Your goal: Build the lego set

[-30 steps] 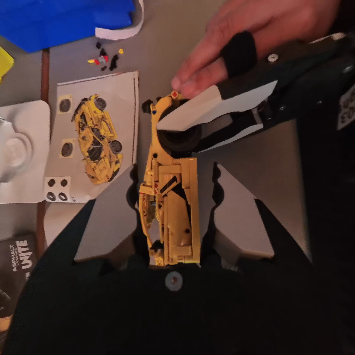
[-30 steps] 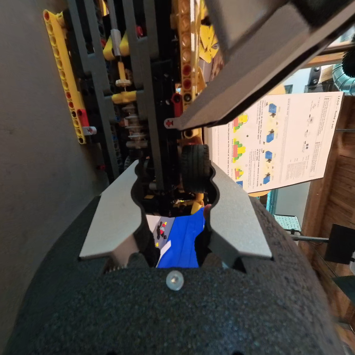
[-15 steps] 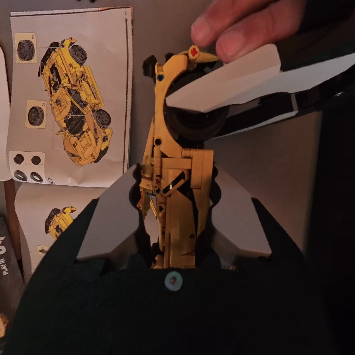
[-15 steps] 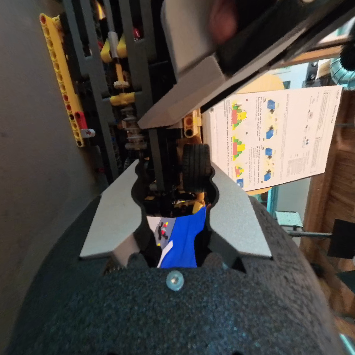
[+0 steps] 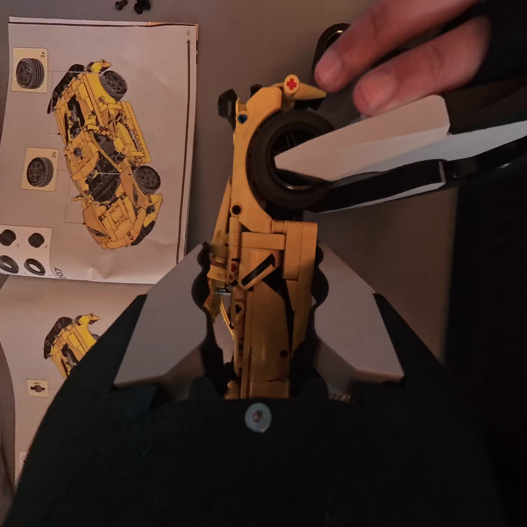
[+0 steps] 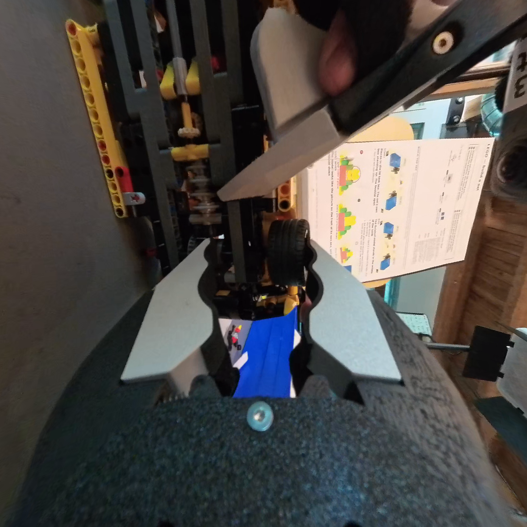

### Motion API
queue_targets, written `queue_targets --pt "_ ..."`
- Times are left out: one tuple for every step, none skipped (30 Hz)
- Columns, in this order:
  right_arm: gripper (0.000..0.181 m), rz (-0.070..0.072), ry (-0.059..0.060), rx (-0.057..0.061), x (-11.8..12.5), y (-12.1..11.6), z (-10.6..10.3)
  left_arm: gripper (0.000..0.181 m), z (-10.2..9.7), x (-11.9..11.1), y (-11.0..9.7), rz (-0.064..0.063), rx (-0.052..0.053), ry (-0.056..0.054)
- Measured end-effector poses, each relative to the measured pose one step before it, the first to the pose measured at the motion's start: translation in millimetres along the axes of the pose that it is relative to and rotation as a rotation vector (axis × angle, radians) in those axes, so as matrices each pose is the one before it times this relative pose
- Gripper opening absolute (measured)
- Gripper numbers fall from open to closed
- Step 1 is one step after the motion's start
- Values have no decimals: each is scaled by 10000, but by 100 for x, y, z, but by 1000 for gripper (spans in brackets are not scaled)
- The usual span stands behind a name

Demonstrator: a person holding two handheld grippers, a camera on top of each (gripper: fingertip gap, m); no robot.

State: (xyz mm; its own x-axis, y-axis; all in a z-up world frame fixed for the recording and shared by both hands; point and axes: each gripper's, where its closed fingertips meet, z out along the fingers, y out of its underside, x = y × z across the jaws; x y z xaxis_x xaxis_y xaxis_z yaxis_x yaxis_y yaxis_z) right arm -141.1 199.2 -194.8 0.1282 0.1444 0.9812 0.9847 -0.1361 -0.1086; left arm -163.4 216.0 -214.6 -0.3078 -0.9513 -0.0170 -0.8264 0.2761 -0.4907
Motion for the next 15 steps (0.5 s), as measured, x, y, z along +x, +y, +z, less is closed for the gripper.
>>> queue_targets --pt "60 68 -85 55 -4 -46 -54 73 3 6 -5 0 -6 -8" --pt "60 95 -84 11 -23 15 -24 73 4 -10 -7 -16 11 5" --pt "57 130 -54 87 58 -112 -67 73 9 0 -17 -14 14 23" --pt "52 178 16 57 216 -53 -40 73 -2 9 2 5 12 11" --pt "49 168 -94 93 106 -114 -43 73 -3 13 6 8 -2 -3" --pt "49 137 -150 33 38 -24 7 73 -2 -3 3 14 0 -11" --pt "49 106 -89 -16 2 24 54 73 2 -31 -3 -36 2 5" --pt "49 -2 34 -20 8 0 62 73 -1 -26 2 -29 4 10" --pt "49 -192 135 -3 -1 -53 40 73 -4 -5 5 -4 8 13" --pt "49 -266 177 -33 1 -21 42 73 1 5 18 -11 4 0" --pt "49 -161 115 -2 -11 -41 -3 73 1 -8 19 15 -10 -21" --pt "49 24 32 44 -3 -11 -20 73 6 3 -11 33 -10 -20" --pt "48 32 58 86 5 28 -28 73 9 10 -18 -7 5 -1" --pt "48 -129 129 123 -3 -18 -45 73 16 1 -7 -4 -3 3" --pt "47 -193 121 90 -20 -52 -73 73 4 32 -9 43 -1 -6"
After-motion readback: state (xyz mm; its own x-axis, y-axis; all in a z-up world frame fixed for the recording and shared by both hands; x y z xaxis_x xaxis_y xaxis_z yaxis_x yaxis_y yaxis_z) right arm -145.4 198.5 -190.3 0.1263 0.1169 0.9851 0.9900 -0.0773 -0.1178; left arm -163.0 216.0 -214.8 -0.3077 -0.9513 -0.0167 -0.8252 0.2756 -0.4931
